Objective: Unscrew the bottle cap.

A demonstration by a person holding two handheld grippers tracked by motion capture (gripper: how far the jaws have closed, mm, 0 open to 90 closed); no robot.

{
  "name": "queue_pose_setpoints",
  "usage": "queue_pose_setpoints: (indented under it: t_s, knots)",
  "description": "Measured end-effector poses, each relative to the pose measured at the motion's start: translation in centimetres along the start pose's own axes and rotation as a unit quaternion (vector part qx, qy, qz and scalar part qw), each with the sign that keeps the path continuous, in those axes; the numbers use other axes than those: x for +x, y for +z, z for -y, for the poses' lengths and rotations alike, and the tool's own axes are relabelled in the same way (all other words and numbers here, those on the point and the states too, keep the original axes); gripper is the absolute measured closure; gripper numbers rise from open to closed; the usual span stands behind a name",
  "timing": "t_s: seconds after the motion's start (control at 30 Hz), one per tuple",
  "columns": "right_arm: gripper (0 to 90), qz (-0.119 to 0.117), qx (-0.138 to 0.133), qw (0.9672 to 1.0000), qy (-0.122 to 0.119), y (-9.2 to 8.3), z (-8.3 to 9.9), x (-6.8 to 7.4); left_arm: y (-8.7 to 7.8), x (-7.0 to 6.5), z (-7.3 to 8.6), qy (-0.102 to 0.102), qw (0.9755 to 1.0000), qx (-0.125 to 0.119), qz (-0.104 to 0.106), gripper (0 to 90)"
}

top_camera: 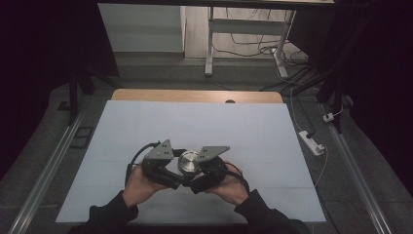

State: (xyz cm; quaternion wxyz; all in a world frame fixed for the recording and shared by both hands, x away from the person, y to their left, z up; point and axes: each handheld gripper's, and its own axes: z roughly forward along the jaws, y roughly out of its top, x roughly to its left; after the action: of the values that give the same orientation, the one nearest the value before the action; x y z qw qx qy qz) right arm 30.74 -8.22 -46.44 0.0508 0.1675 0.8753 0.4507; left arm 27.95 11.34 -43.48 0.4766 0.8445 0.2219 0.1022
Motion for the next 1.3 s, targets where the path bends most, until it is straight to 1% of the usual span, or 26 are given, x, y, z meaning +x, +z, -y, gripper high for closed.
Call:
queue_pose_setpoints:
  t_s: [0.07,0.1,0.17,0.23,0.27,0.3,0.37,0.4,0.43,0.47,0.5,0.57,0.63,0.7,0.73,0.77,0.8,0.87,0.93,1.0,1.07,1.1,1.13,1.2,1.27,1.3]
  knots:
    - [14.0,0.012,-0.003,0.9999,0.011,0.0,0.1,-0.2,0.2,-0.1,0.0,-0.009,0.9999,0.000,-0.015,18.8]
    - [14.0,0.019,-0.001,0.9997,0.013,0.0,0.2,-0.3,0.4,0.0,0.0,-0.008,0.9999,0.000,-0.013,19.1]
    - [14.0,0.022,0.000,0.9996,0.015,0.1,0.3,-0.4,0.3,0.4,0.0,-0.007,1.0000,-0.005,0.004,18.0]
    - [14.0,0.018,-0.001,0.9997,0.013,0.1,0.4,-0.5,0.0,1.0,0.0,-0.010,0.9996,-0.011,0.025,9.4]
    - [14.0,0.015,-0.002,0.9998,0.010,0.1,0.3,-0.4,-0.3,1.3,0.0,-0.008,0.9993,-0.014,0.034,7.4]
    - [14.0,0.012,-0.003,0.9999,0.006,0.1,0.3,-0.4,-0.7,1.7,0.1,0.000,0.9987,-0.022,0.046,6.3]
    - [14.0,-0.003,-0.005,1.0000,-0.003,0.0,0.2,-0.3,-1.1,2.2,0.3,0.011,0.9978,-0.022,0.062,5.8]
    - [14.0,-0.010,-0.006,0.9999,-0.006,0.0,0.1,-0.2,-1.4,2.5,0.5,0.027,0.9963,-0.021,0.079,6.6]
    - [14.0,-0.022,-0.005,0.9997,-0.014,-0.1,0.1,0.0,-1.6,2.6,0.6,0.038,0.9953,-0.019,0.087,8.2]
    - [14.0,-0.030,-0.005,0.9994,-0.017,0.0,0.0,0.2,-1.6,2.7,0.7,0.044,0.9945,-0.018,0.094,9.7]
    - [14.0,-0.037,-0.004,0.9990,-0.023,0.0,0.0,0.3,-1.7,2.8,0.9,0.052,0.9923,-0.016,0.111,10.0]
    - [14.0,-0.053,0.000,0.9980,-0.034,0.2,-0.1,0.9,-1.8,2.7,1.0,0.067,0.9889,-0.016,0.131,12.2]
    - [14.0,-0.062,0.002,0.9972,-0.041,0.4,-0.1,1.2,-1.7,2.5,1.0,0.077,0.9863,-0.012,0.145,14.9]
    - [14.0,-0.066,0.007,0.9969,-0.042,0.5,-0.1,1.6,-1.6,2.3,1.0,0.088,0.9846,-0.008,0.151,17.8]
    - [14.0,-0.066,0.009,0.9969,-0.042,0.5,-0.1,1.7,-1.5,2.2,1.0,0.091,0.9849,-0.007,0.147,18.4]
    - [14.0,-0.066,0.011,0.9965,-0.050,0.5,-0.1,1.6,-1.5,2.1,1.1,0.093,0.9853,-0.008,0.143,18.4]
    - [14.0,-0.065,0.010,0.9969,-0.043,0.5,-0.1,1.7,-1.4,2.0,1.0,0.092,0.9863,-0.008,0.137,18.5]
    - [14.0,-0.060,0.008,0.9974,-0.040,0.4,-0.1,1.5,-1.3,1.8,1.0,0.082,0.9888,-0.011,0.125,18.6]
    - [14.0,-0.051,0.005,0.9981,-0.036,0.4,-0.1,1.2,-1.0,1.6,0.9,0.061,0.9927,-0.017,0.103,18.7]
    - [14.0,-0.039,0.006,0.9987,-0.031,0.3,-0.1,0.9,-0.7,1.2,0.8,0.045,0.9957,-0.018,0.079,18.8]
    - [14.0,-0.029,0.007,0.9993,-0.024,0.3,0.0,0.7,-0.3,0.7,0.6,0.034,0.9978,-0.018,0.054,18.8]
    - [14.0,-0.025,0.007,0.9994,-0.021,0.3,0.0,0.7,-0.1,0.3,0.5,0.031,0.9988,-0.016,0.035,18.8]
    - [14.0,-0.020,0.008,0.9997,-0.015,0.4,0.0,0.6,0.2,-0.3,0.4,0.031,0.9995,-0.010,0.003,18.8]
    - [14.0,-0.014,0.005,0.9999,-0.004,0.4,0.1,0.3,0.4,-1.0,0.1,0.023,0.9993,-0.006,-0.028,18.7]
    - [14.0,-0.011,0.005,0.9999,-0.002,0.3,0.1,0.2,0.3,-1.1,0.0,0.020,0.9993,-0.007,-0.030,18.6]
    - [14.0,-0.012,0.003,0.9999,-0.004,0.3,0.1,0.2,0.1,-0.9,0.0,0.025,0.9994,-0.011,-0.021,18.5]
